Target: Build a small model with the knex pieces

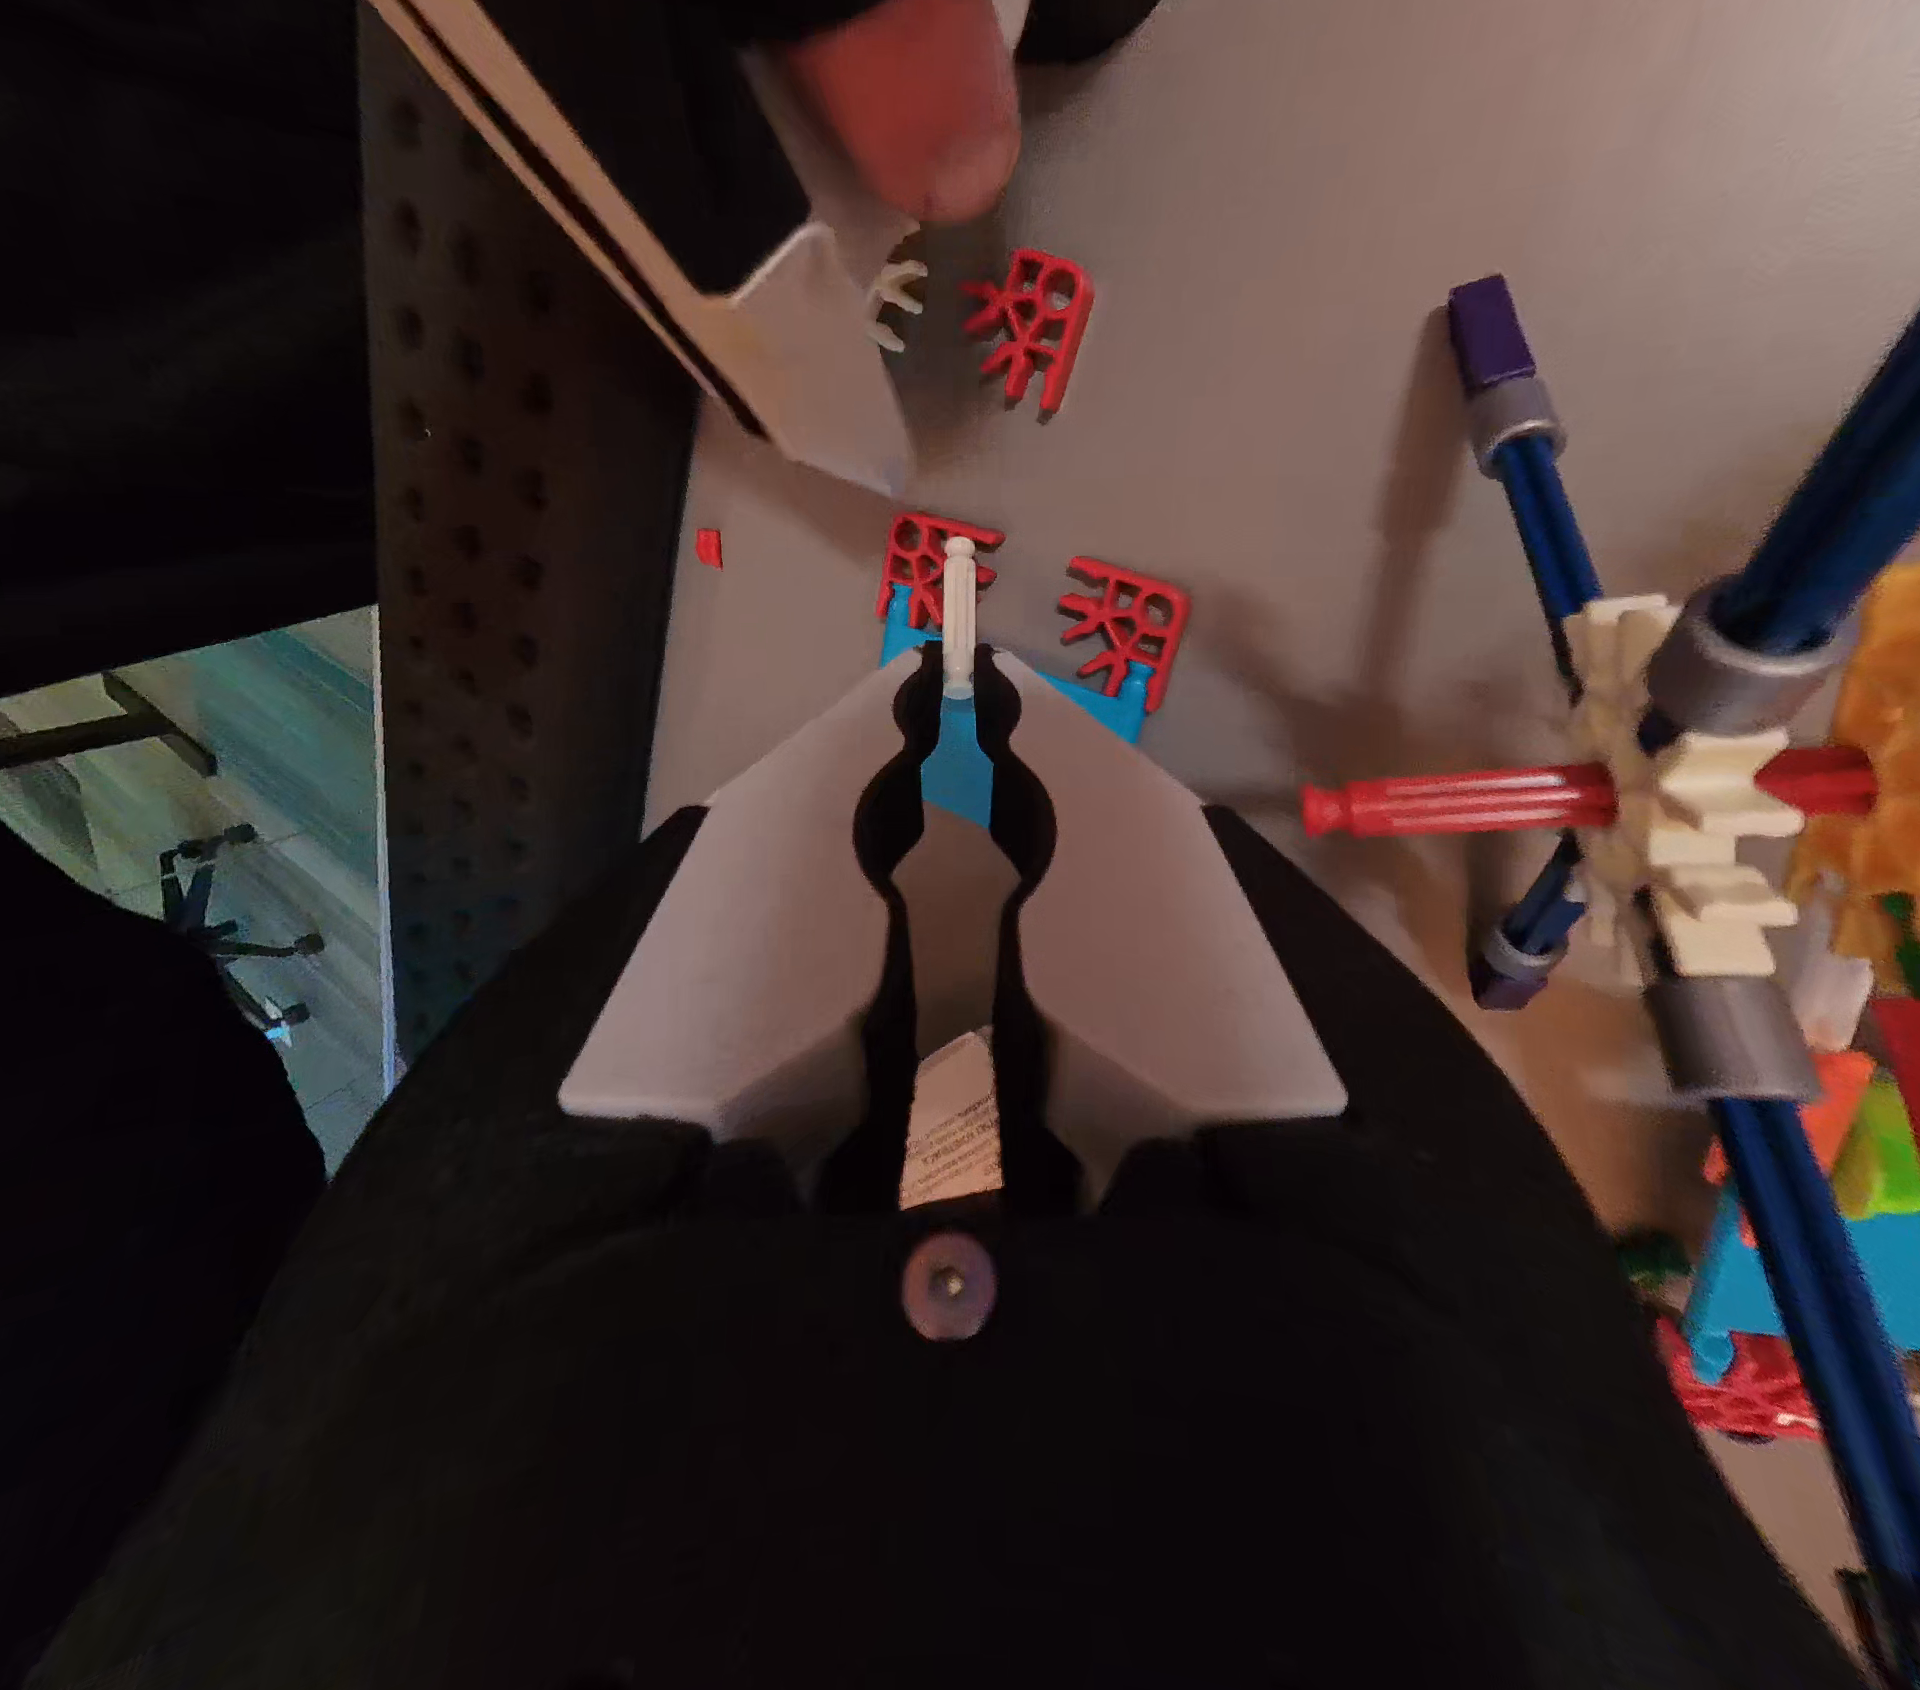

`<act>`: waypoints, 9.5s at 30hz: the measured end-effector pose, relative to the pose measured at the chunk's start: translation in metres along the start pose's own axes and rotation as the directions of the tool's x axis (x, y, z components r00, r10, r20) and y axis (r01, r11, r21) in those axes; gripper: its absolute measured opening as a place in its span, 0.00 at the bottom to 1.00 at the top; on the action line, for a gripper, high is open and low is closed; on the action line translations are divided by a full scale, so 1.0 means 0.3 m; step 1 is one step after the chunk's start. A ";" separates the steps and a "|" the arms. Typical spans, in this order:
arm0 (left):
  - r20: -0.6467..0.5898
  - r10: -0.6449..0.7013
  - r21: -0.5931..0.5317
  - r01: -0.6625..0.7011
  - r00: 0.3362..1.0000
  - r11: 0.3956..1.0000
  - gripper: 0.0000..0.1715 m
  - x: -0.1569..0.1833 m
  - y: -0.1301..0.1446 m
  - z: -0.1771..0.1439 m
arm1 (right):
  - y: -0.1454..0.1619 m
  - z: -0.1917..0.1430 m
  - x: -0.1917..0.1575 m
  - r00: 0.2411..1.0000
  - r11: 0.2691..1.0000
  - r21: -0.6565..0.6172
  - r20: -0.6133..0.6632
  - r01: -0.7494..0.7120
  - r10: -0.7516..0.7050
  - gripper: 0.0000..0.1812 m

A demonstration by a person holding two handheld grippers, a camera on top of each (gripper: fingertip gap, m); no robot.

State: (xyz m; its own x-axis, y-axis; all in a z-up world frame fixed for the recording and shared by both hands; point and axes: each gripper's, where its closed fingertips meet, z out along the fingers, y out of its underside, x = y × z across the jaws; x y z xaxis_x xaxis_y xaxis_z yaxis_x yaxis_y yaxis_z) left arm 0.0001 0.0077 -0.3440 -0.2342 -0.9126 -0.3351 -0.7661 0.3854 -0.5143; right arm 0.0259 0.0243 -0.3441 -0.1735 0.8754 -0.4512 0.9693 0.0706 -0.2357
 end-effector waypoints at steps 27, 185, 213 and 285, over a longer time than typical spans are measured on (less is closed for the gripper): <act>0.053 0.054 0.080 -0.058 0.997 0.995 0.13 0.035 -0.153 0.133 | 0.158 -0.051 0.080 0.777 0.971 0.144 -0.583 -0.189 0.238 0.02; 0.087 0.038 0.028 -0.041 0.995 0.999 0.00 -0.083 -0.007 0.086 | 0.029 0.019 0.012 0.815 0.878 0.471 -0.475 -0.082 0.331 0.00; 0.087 0.017 0.073 -0.023 0.996 0.997 0.02 -0.105 -0.023 0.057 | 0.152 -0.366 -0.005 0.706 0.753 0.657 -0.519 -0.031 0.482 0.08; -0.026 -0.102 -0.226 0.094 0.994 0.970 0.11 -0.044 0.185 -0.034 | -0.038 -0.037 0.110 0.755 0.904 0.418 -0.620 0.089 0.212 0.11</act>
State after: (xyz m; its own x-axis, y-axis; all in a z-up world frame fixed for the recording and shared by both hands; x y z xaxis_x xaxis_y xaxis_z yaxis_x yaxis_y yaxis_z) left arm -0.0455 0.0397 -0.3600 -0.1697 -0.9505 -0.2604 -0.9002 0.2571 -0.3515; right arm 0.0112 0.0578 -0.3467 0.1829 0.9727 0.1426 0.7880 -0.0583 -0.6129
